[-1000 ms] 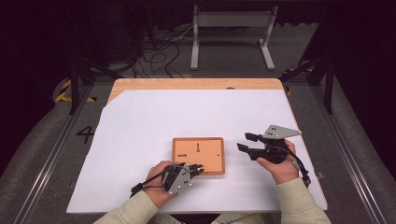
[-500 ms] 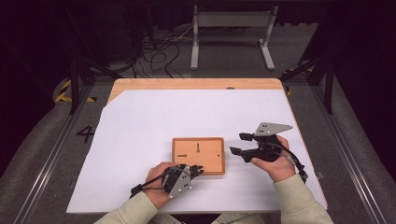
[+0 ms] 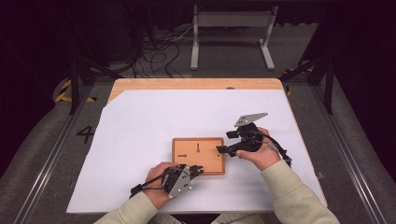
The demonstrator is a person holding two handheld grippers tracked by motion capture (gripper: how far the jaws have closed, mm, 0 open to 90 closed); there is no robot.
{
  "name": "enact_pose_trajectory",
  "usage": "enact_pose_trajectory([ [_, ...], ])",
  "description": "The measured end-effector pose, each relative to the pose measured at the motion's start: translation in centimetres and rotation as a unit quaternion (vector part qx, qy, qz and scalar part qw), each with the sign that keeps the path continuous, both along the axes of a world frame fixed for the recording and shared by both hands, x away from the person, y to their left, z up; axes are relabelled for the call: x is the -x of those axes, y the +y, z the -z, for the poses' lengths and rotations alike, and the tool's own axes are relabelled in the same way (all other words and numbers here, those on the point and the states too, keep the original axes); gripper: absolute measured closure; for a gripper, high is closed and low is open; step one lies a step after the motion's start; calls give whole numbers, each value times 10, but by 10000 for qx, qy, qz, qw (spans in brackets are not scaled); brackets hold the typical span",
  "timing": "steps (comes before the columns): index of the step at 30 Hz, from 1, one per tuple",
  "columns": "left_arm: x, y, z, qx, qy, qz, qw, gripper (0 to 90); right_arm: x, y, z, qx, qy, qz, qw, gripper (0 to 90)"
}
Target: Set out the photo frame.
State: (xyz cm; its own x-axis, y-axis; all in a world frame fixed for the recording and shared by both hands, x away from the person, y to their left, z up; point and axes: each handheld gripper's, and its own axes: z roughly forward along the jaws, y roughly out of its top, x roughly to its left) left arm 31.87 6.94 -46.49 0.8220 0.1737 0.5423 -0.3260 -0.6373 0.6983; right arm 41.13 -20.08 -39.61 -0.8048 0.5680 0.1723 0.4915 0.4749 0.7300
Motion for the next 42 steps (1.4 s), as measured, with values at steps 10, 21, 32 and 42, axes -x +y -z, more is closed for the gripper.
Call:
enact_pose_trajectory([
  [10,1,1,0,-15,13,13,10000,839,-11,16,14,173,268,-154,9994,206],
  [21,1,1,1,1,32,32,10000,839,-17,27,27,176,622,-391,9971,175],
  [32,2,1,1,14,50,57,10000,837,-22,32,35,63,964,-564,9937,235],
  [42,3,29,-8,617,1117,-164,9917,651,-19,30,29,61,907,-743,9931,297],
])
